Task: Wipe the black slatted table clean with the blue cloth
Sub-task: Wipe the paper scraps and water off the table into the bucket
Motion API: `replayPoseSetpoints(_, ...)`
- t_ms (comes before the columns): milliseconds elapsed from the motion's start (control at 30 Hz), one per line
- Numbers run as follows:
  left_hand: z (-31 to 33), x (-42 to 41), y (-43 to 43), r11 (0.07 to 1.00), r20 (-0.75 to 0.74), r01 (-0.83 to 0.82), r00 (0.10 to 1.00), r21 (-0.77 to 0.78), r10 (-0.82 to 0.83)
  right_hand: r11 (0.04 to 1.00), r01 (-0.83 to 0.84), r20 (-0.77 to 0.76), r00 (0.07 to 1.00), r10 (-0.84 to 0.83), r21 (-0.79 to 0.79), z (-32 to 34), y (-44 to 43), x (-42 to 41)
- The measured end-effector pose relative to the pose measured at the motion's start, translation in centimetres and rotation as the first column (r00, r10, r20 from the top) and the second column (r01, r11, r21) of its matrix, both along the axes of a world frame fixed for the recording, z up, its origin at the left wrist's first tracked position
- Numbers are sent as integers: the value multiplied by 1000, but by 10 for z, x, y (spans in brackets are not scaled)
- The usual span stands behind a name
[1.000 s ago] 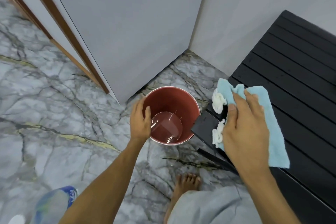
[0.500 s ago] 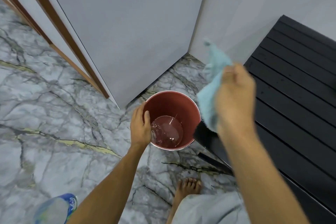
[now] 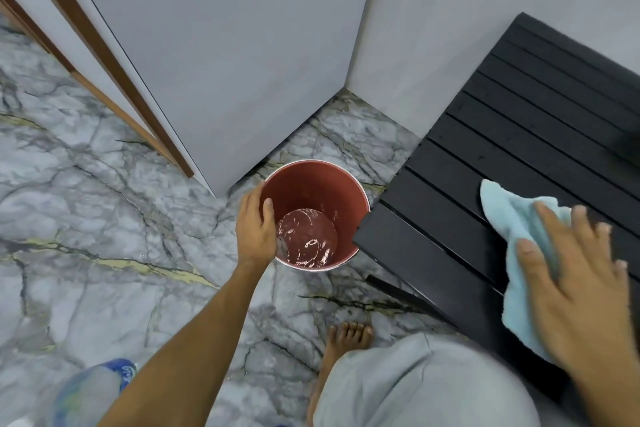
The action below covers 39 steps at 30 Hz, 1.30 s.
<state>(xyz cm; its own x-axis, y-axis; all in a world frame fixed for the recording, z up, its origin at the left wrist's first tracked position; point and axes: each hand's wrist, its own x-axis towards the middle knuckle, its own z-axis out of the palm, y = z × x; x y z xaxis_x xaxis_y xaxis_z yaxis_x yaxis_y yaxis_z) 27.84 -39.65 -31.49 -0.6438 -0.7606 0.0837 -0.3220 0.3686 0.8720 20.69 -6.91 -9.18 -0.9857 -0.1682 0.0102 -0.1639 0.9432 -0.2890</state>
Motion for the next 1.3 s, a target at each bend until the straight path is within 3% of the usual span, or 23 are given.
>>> replayPoseSetpoints(500, -1, -1, 1, 1000, 21, -3, 1000, 2, 3, 976, -183, -63, 982, 177, -113, -5, -72, 1)
replayPoseSetpoints(900, 6, 0, 5, 999, 41, -4, 999, 34, 3, 892, -390, -113, 921, 374, -228, -7, -159, 8)
replayPoseSetpoints(1000, -1, 1, -2, 999, 96, 49, 994, 8, -50, 787, -362, -108, 927, 358, -500, 2, -182, 17)
replayPoseSetpoints(1100, 4, 4, -13, 994, 172, 111, 979, -15, -107, 570, -86, 91, 957, 275, -817, 28, -190, 27)
replayPoseSetpoints(1200, 41, 4, -16, 997, 108, 69, 992, -32, -65, 407, 124, 226, 950, 214, -905, 59, -167, 34)
replayPoseSetpoints(1300, 96, -2, -9, 997, 3, 72, 997, -12, -72, 330, 164, 203, 975, 87, -930, 93, -113, 37)
